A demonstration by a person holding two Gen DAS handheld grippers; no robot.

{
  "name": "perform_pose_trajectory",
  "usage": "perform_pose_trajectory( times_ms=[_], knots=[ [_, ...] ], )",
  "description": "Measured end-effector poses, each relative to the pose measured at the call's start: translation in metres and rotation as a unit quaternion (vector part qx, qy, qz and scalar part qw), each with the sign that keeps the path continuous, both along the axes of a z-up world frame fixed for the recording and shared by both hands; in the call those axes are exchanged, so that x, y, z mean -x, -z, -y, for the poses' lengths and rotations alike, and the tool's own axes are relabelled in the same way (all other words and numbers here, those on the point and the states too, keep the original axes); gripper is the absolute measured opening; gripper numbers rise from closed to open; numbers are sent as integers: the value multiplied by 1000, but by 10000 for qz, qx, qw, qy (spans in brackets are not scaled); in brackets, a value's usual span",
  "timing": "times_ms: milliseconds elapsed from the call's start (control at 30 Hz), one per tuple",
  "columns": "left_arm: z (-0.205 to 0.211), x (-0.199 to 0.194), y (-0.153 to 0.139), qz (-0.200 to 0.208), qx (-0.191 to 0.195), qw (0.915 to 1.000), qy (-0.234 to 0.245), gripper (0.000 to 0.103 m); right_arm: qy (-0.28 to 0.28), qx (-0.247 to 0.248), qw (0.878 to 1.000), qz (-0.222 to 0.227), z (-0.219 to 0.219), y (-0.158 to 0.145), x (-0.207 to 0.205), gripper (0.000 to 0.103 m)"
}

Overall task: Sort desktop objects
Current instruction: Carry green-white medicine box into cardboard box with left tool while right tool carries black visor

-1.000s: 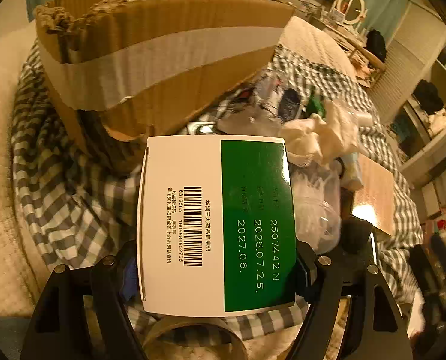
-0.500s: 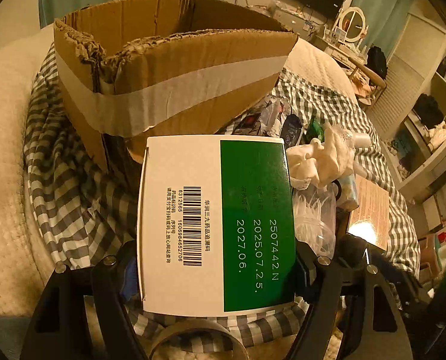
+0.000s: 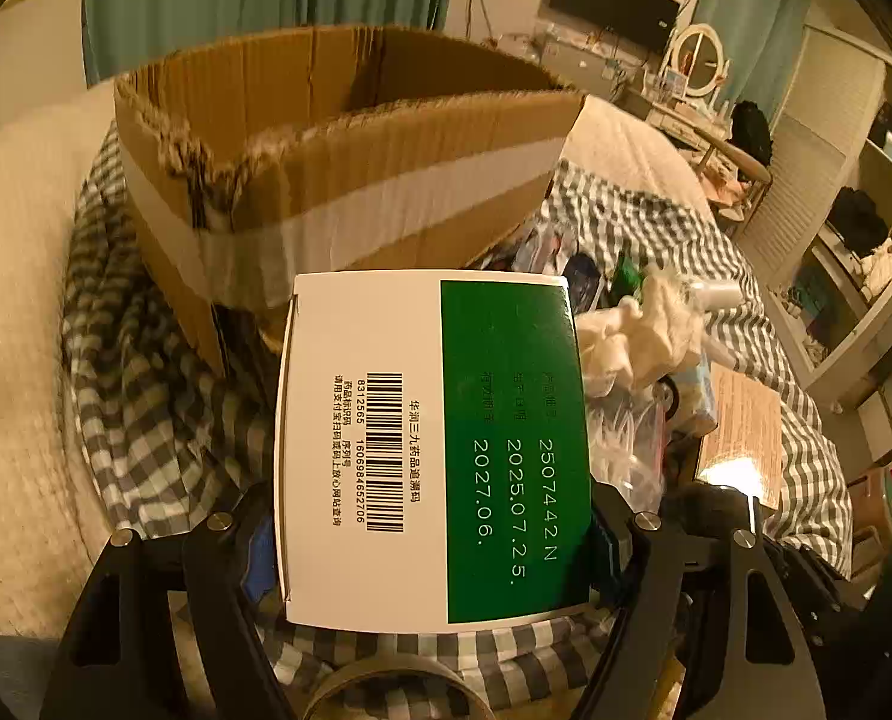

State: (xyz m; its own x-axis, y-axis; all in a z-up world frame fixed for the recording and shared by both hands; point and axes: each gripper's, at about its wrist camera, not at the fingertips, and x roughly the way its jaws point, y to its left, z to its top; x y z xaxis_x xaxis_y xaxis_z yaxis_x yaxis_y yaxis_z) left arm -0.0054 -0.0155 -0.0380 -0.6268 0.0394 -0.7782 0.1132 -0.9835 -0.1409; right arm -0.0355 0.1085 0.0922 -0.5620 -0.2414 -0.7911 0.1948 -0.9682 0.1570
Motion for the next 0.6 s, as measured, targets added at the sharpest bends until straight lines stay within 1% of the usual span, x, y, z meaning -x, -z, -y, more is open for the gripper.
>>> perform_pose_trajectory(
  times_ms=[167,300,467,600],
  knots=[
    [-5,-5,-7,-238,129,9996,52,79,16,25,9999,-145,0,-16,-5,58],
    [-3,-8,-13,-285,12,9995,128,79,-12,-77,9994,-343,3,-36,-13,58],
    [1,-13,-28,-502,-2,9986,155,79,-82,-110,9983,-569,8,-64,-19,58],
    [7,-18,-44,-692,-107,9974,161,79,-174,-150,9967,-779,16,-87,-24,58]
  ],
)
